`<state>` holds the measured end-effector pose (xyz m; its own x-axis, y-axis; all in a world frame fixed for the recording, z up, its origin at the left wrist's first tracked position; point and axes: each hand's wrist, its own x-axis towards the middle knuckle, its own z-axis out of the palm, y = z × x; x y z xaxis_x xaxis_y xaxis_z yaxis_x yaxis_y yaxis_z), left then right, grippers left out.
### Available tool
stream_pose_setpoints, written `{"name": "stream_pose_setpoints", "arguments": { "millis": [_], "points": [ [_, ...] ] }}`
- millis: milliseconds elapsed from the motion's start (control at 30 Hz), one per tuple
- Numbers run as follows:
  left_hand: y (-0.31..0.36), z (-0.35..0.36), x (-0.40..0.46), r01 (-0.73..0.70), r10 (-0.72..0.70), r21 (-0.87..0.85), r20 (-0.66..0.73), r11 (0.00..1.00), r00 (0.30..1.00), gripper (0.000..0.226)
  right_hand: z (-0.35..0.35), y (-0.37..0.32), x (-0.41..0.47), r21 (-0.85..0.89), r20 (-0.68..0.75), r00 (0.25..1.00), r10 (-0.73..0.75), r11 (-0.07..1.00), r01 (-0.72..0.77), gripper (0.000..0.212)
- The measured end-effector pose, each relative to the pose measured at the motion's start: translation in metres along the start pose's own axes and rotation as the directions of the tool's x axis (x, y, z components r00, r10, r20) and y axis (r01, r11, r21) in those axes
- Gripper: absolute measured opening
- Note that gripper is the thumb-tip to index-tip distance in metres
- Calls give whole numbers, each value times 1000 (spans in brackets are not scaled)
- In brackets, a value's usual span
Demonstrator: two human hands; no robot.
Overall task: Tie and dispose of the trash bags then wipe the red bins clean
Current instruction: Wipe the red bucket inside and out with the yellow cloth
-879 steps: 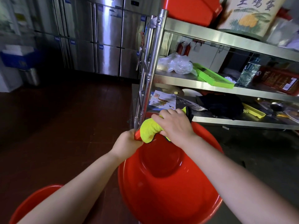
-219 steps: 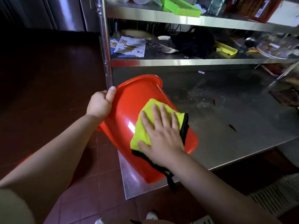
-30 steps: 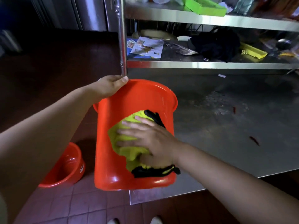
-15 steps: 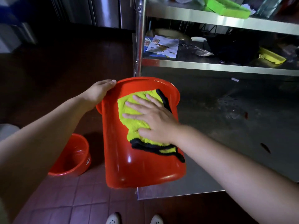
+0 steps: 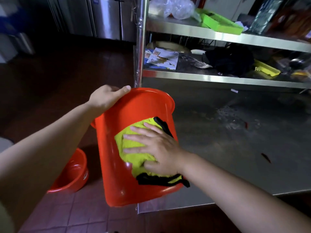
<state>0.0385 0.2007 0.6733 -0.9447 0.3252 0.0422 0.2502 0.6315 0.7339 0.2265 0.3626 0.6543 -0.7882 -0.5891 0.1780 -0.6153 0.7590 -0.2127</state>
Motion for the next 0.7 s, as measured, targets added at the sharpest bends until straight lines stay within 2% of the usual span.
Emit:
{"name": "stream_pose_setpoints", "arguments": {
  "millis": [100, 200, 267, 400, 500, 567, 633, 700],
  "points": [
    [-5, -5, -12, 24, -19, 64, -81, 998, 997, 84, -4, 16, 19, 41, -94, 992, 78, 996, -75, 59],
    [-17, -13, -27, 81, -69, 71, -163, 994, 984, 82, -5, 22, 32, 133, -144, 972, 184, 977, -165, 59],
    [-25, -17, -38, 128, -117, 40, -216, 991, 969, 78, -2, 18, 34, 154, -152, 967, 204, 971, -180, 59],
    [-35, -21, -54, 178, -171, 3, -261, 984, 950, 61, 7, 8, 26, 160, -117, 967, 228, 965, -208, 60],
    [-38, -22, -61, 208, -191, 28, -300, 978, 935, 62, 7, 8, 16, 167, -30, 969, 246, 957, -238, 64],
    [-40, -23, -68, 223, -205, 20, -320, 975, 925, 62, 3, 8, 12, 249, -14, 977, 214, 947, -204, 63],
    [-39, -26, -75, 224, -209, 8, -325, 975, 922, 60, -7, 11, 13, 405, -144, 951, 274, 893, -196, 57],
    [-35, -28, -81, 206, -200, -15, -323, 978, 925, 64, -15, 20, 15, 412, -286, 870, 402, 871, -267, 51]
  ]
}}
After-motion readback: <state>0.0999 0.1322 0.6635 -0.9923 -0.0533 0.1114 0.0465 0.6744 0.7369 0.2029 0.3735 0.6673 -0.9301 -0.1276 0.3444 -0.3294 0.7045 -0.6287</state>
